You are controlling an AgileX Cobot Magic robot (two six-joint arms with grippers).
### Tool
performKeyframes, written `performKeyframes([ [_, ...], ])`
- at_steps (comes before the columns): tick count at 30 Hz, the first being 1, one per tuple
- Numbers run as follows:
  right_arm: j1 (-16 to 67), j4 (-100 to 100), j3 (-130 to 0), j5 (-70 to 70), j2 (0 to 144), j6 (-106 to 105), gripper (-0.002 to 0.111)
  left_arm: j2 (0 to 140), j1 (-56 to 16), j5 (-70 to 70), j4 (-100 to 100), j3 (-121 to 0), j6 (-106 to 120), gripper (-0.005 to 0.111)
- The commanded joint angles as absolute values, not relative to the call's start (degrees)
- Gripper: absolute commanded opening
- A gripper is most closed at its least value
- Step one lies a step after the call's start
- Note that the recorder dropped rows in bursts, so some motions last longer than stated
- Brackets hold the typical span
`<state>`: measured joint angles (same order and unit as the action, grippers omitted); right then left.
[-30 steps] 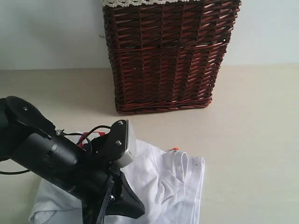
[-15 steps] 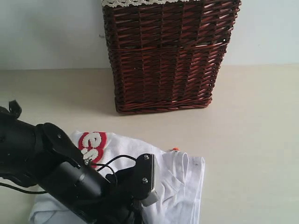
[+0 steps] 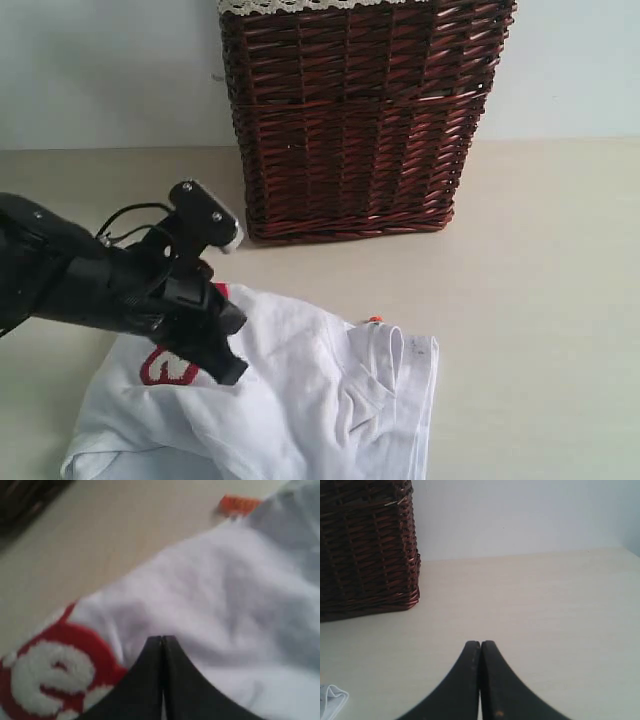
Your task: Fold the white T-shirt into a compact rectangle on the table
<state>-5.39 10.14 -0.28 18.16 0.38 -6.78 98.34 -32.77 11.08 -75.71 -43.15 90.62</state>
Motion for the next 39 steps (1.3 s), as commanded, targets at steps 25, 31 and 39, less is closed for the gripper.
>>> performKeyframes([
  [25, -5.39, 10.17, 0.0, 17.72, 0.0, -6.98, 0.0, 114.37, -32.04, 7.95, -85.25, -55.25, 98.66, 0.0],
  [31, -5.39, 10.17, 0.0, 17.72, 0.0, -6.98, 0.0, 114.34, -32.04, 8.41, -85.83, -56.36, 98.55, 0.0],
  [39, -5.39, 10.17, 0.0, 17.72, 0.0, -6.98, 0.0, 108.24, -32.04, 17.53, -91.17, -56.12, 98.55, 0.0],
])
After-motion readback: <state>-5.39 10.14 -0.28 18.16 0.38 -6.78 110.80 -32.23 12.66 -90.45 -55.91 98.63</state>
